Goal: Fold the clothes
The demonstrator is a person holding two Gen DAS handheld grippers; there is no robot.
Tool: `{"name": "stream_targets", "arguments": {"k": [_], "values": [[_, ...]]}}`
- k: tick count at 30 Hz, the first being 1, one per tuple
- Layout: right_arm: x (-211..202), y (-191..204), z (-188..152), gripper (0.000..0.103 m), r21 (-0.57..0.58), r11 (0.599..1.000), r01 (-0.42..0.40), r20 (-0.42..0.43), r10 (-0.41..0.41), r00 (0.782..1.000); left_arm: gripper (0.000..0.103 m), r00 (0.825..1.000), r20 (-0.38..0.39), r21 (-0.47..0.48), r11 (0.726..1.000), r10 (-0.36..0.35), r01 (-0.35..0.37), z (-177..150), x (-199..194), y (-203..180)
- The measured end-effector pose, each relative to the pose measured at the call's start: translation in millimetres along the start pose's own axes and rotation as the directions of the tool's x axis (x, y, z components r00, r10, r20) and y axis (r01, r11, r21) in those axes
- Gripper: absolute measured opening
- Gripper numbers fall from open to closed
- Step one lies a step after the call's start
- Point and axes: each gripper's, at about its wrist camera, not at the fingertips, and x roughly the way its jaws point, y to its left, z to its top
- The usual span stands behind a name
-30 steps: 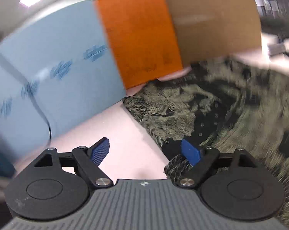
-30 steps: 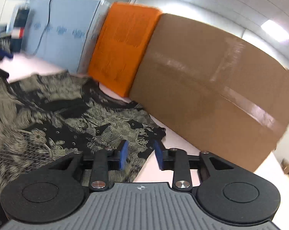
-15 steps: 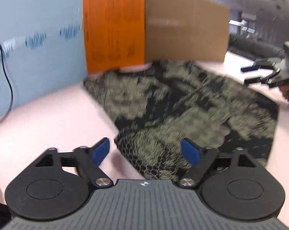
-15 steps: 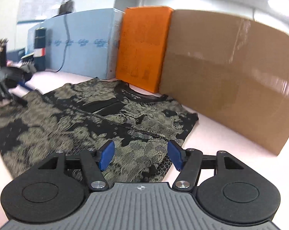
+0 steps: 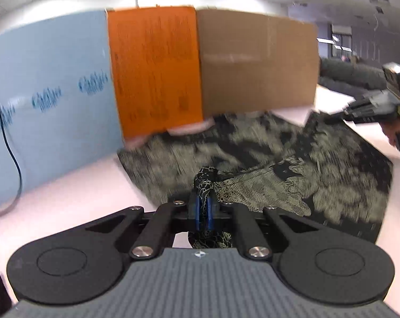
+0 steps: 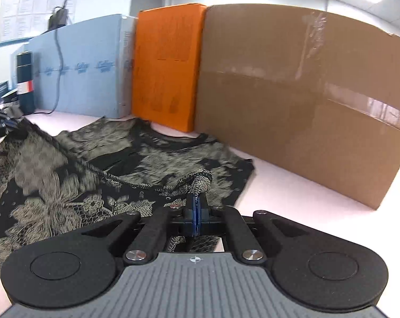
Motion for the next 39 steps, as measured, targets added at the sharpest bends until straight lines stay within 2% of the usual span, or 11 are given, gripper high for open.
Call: {"name": "stream_targets", "arguments": {"k": [3,5,6,7,8,12,21,25,28,35,39], "values": [[19.7,-5.4,-8.9,0.002,0.019,0.999,0.035,-0.100,-0.033,0.994,0.009,0.997,-0.083,-0.008,1.000,0.005,-0.005,-0.5,27.2,2.2],[27.5,-9.8,-16.6,0.004,0.041,0.998,0.038,-0.125,-0.033,0.992,0.035,0.990,-0.141,-0.017,1.000,0.017,-0.020,-4.8,44.9,3.6],[26.0,-13.1,-17.2,0.007,0.058,0.998,0.038,-0.120,-0.030,0.992,0.062,0.986,-0.164,-0.026,0.999,0.034,-0.039,-10.0,52.3,4.3],[24.8,-15.9,-18.5,0.025,0.074,0.996,0.058,-0.114,-0.050,0.992,0.083,0.984,-0.174,-0.057,0.997,0.041,-0.052,-12.1,54.6,9.0],[25.0,-18.0,-19.9,0.048,0.088,0.991,0.096,-0.116,-0.086,0.990,0.087,0.983,-0.177,-0.098,0.993,0.044,-0.062,-12.9,54.6,15.5],[22.8,-22.6,-20.8,0.057,0.115,0.989,0.097,-0.120,-0.083,0.989,0.087,0.980,-0.186,-0.200,0.973,0.074,-0.112,-15.9,52.5,32.1],[22.2,-14.9,-20.5,0.073,0.040,0.989,0.143,-0.094,-0.139,0.986,0.103,0.957,-0.206,-0.115,0.966,0.205,-0.232,-15.1,53.4,20.9],[-0.3,5.0,-18.7,0.077,-0.020,0.983,0.183,0.072,-0.182,0.981,0.103,0.952,-0.208,-0.101,0.963,0.224,-0.248,-14.9,54.3,20.2],[-12.3,18.7,-18.2,0.087,-0.080,0.987,0.140,0.183,-0.124,0.975,0.103,0.950,-0.208,-0.093,0.962,0.233,-0.256,-14.8,54.6,19.8],[24.7,27.5,-16.6,0.089,-0.149,0.987,-0.061,-0.075,0.051,0.996,0.103,0.948,-0.213,-0.095,0.960,0.237,-0.262,-14.5,55.2,20.5],[23.8,13.9,-16.2,0.092,-0.064,0.996,-0.068,-0.068,0.063,0.996,0.103,0.948,-0.215,-0.100,0.961,0.233,-0.259,-14.4,55.5,20.7]]}}
